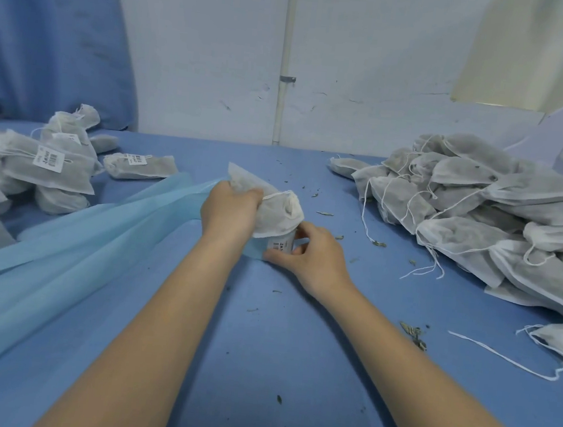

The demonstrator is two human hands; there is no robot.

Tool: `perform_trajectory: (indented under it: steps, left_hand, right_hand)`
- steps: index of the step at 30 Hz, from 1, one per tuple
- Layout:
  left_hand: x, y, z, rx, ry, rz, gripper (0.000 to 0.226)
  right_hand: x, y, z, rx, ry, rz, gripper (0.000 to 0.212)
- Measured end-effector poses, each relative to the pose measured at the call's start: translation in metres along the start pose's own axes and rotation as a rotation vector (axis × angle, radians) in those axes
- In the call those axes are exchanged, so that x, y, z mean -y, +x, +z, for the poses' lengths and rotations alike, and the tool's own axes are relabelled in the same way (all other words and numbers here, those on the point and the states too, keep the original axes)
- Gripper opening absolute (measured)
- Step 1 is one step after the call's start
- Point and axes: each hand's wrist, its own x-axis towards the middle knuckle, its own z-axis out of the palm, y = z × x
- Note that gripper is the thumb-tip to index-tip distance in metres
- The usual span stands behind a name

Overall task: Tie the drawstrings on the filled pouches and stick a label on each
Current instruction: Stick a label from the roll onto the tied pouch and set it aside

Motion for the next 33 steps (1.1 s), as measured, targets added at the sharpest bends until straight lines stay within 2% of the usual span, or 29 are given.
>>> perform_trajectory:
  steps: [5, 9, 16, 27, 33]
  left_hand:
    - [0.004, 0.002, 0.0, -0.001, 0.023, -0.025, 0.026]
    - [0.004, 0.003, 0.0, -0.003, 0.023, -0.038, 0.026]
    - [0.006, 0.001, 0.002, -0.006, -0.023, -0.095, 0.03]
    - [0.007, 0.0, 0.01, -0.038, 0.004, -0.089, 0.033]
    - [0.006, -0.005, 0.013, -0.056, 0.053, -0.042, 0.032]
  right_hand:
    - [-0.003, -0.008, -0.004, -0.015, 0.154, 0.083, 0.063]
    - [-0.005, -0.013, -0.008, -0.079, 0.201, 0.094, 0.047]
    - [-0.001, -0.015, -0.003, -0.167, 0.107, 0.062, 0.014]
    - [-0.001, -0.017, -0.003, -0.233, 0.093, 0.148, 0.006]
    - [0.003, -0.02, -0.004, -0.187, -0.073, 0.087, 0.013]
